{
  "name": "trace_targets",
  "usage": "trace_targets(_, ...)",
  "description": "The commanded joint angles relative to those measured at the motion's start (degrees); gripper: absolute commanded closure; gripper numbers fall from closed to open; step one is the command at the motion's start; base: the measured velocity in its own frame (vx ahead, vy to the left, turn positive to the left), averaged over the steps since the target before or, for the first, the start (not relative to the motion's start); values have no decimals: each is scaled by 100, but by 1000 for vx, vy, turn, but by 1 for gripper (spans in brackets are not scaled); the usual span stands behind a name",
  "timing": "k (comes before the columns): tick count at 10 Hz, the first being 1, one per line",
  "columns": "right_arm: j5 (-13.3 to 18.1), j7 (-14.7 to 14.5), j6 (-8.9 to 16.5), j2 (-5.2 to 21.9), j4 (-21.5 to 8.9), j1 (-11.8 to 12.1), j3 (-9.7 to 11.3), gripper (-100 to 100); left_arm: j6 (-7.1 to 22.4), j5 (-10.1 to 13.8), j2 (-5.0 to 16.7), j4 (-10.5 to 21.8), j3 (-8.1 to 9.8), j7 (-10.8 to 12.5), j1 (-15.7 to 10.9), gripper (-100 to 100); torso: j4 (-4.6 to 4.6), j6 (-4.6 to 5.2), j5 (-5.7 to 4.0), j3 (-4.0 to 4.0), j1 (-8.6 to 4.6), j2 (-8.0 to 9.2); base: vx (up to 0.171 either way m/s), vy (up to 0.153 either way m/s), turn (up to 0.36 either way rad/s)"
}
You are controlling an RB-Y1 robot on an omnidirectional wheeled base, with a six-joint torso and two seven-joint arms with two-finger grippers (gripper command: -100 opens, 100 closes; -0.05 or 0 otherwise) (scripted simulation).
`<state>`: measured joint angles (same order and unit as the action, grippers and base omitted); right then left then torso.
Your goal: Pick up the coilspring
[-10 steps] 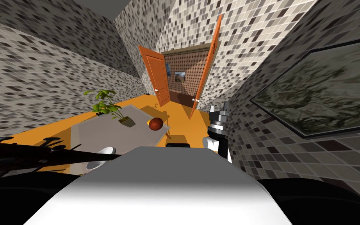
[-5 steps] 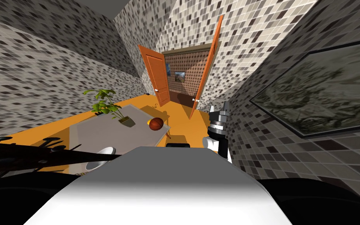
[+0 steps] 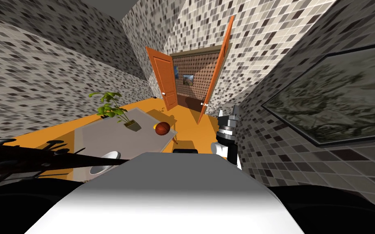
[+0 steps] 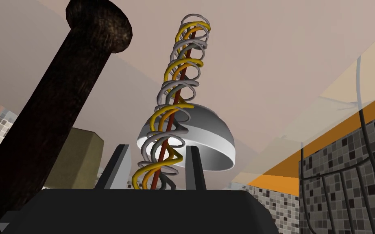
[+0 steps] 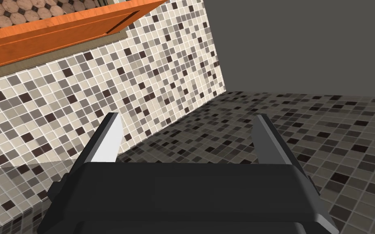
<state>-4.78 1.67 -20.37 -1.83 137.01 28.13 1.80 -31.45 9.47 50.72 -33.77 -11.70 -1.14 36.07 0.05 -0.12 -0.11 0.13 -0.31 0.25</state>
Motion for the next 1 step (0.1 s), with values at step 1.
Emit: trace_targets(1,0,0,0,0,0,0,0,0,0,0,0,0,0,0,0,0,0,0,0,0,0,0,-1,-7,0)
